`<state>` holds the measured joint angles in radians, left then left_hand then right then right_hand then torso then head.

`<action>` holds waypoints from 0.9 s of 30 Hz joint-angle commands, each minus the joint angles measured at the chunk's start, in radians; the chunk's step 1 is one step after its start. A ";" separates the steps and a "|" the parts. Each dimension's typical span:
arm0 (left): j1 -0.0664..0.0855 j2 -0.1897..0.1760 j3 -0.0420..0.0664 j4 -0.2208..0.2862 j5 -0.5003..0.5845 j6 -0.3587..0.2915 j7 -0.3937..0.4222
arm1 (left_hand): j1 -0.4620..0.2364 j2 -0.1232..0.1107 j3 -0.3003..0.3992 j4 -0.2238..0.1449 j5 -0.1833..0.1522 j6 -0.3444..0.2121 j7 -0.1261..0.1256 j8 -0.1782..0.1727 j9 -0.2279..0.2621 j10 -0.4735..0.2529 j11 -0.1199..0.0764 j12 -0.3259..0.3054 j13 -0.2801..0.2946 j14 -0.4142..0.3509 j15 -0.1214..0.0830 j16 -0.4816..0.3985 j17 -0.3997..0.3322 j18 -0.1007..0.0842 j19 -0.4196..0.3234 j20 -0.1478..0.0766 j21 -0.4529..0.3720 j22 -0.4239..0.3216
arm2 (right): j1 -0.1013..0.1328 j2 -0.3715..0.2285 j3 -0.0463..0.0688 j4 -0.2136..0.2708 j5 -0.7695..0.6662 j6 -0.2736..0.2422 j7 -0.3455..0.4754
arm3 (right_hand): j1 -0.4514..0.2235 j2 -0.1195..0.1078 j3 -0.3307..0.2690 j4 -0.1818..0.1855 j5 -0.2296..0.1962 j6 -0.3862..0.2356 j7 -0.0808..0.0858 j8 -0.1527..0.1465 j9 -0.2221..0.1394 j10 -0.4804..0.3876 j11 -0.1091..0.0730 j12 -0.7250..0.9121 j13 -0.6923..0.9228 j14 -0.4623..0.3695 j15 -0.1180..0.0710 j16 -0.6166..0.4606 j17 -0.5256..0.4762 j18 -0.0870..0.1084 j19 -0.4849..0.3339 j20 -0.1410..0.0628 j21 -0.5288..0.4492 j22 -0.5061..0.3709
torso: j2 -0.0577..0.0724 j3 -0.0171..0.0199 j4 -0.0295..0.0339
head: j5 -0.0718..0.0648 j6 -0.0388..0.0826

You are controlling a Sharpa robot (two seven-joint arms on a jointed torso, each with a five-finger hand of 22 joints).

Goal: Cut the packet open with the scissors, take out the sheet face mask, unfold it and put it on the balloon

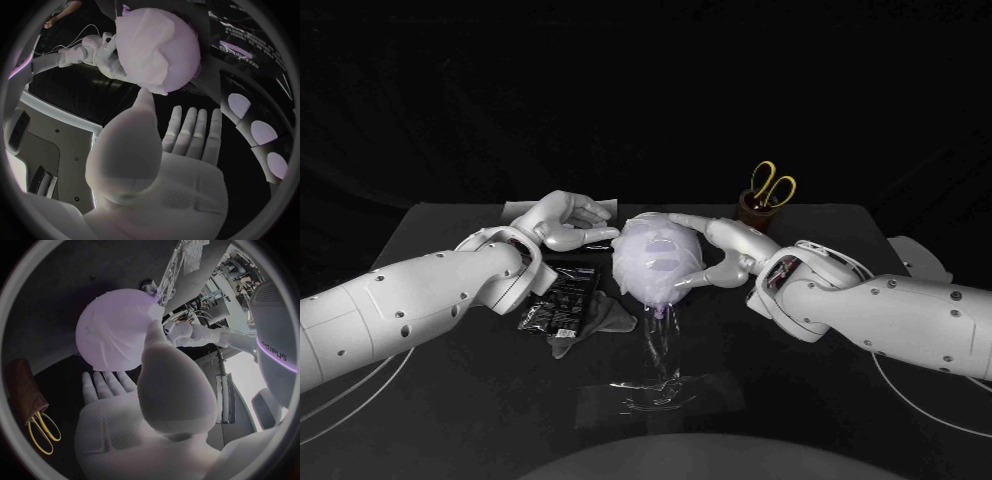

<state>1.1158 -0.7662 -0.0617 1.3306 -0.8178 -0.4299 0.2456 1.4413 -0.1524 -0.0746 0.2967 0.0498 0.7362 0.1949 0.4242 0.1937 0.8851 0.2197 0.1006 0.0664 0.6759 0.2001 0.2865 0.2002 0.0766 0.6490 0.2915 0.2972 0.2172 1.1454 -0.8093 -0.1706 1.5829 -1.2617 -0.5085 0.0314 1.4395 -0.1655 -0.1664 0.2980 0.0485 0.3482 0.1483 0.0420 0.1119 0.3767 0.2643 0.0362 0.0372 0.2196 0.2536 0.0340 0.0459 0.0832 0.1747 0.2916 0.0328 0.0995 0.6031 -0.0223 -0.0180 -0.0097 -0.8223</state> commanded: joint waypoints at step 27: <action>-0.016 0.042 0.001 -0.044 -0.053 0.009 -0.048 | 0.100 0.022 -0.002 -0.006 -0.001 0.004 0.028 0.015 -0.002 0.023 0.001 -0.020 0.000 0.017 0.002 -0.015 -0.003 0.022 0.002 -0.004 -0.007 -0.015 | -0.003 0.001 -0.002 0.002 -0.011 0.015 -0.007 | -0.001 0.008 0.006 0.000 0.004 0.009 0.148 0.006 0.001 -0.002 0.001 0.001 0.001 -0.002 0.008 -0.004 -0.001 0.000 -0.003 0.003 0.001 0.000 | -0.001 0.0005 -0.0006 | -0.005 -0.005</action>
<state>1.0998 -0.7270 -0.0620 1.2868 -0.8470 -0.4274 0.2099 1.5320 -0.1320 -0.0808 0.2923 0.0498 0.7361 0.1949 0.4342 0.1933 0.8993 0.2197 0.0872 0.0666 0.6866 0.2038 0.2771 0.1981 0.0919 0.6488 0.2914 0.2972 0.2036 1.1452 -0.8091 -0.1706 1.5837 -1.2617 -0.5091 0.0289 1.4395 -0.1655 -0.1664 0.2980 0.0485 0.3482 0.1483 0.0420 0.1124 0.3767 0.2643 0.0357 0.0375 0.2197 0.2535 0.0340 0.0461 0.0832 0.1747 0.2916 0.0328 0.0996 0.6031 -0.0223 -0.0186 -0.0127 -0.8259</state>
